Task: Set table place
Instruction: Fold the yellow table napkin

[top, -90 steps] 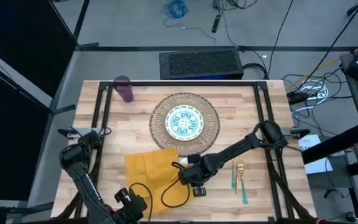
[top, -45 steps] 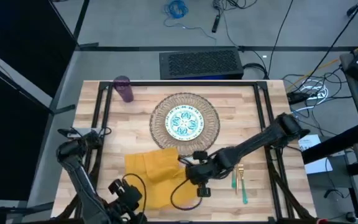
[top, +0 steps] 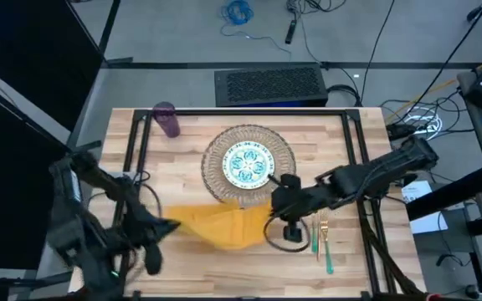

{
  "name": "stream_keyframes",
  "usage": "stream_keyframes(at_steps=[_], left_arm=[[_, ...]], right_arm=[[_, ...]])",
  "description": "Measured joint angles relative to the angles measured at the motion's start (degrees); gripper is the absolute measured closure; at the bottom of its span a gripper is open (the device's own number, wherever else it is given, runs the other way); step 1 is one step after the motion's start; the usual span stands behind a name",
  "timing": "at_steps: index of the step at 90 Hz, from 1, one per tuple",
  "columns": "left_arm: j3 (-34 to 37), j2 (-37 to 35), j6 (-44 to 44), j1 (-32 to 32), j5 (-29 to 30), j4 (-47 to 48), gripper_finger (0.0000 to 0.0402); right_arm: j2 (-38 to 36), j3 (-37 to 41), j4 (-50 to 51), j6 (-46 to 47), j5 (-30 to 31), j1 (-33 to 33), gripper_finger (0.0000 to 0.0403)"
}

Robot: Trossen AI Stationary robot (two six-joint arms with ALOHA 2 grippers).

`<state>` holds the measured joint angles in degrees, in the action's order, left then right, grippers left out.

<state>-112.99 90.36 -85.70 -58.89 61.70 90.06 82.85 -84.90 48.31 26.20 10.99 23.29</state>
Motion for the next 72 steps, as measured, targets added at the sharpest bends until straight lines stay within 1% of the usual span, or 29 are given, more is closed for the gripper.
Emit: stream_keyframes(at_steps=[8,15,29,39,47,55,63,72], left_arm=[[0.0,-1.3,2.5,-0.2,1.7,0.0,0.0402],[0.0,-1.7,3.9,-0.2,2.2,0.0,0.0402],[0.0,-1.6,5.7,0.0,2.2,-0.1,0.0402],[0.0,-1.6,7.3,0.1,3.6,-0.3,0.0402],[-1.1,-1.6,9.4,0.2,5.2,-1.0,0.0402],[-3.2,-1.7,13.3,0.1,6.7,-3.0,0.0402],[-5.7,-1.7,20.3,0.1,7.7,-7.4,0.0402],[-8.4,-1.7,30.9,0.1,8.2,-14.6,0.0402]], right_arm=[[-3.2,0.0,2.1,0.8,3.4,0.0,0.0403],[-5.4,0.0,3.4,1.5,5.5,-0.1,0.0403],[-8.6,0.0,3.5,1.5,7.1,0.0,0.0403],[-8.8,-1.6,4.2,0.2,7.9,0.0,0.0403],[-7.6,-6.0,5.7,-2.0,9.7,0.3,0.0403],[-5.1,-12.9,8.7,-4.2,11.6,1.1,0.0403],[-1.8,-21.1,13.4,-5.4,13.1,2.1,0.0403],[2.9,-30.6,20.2,-5.9,15.2,3.2,0.0403]])
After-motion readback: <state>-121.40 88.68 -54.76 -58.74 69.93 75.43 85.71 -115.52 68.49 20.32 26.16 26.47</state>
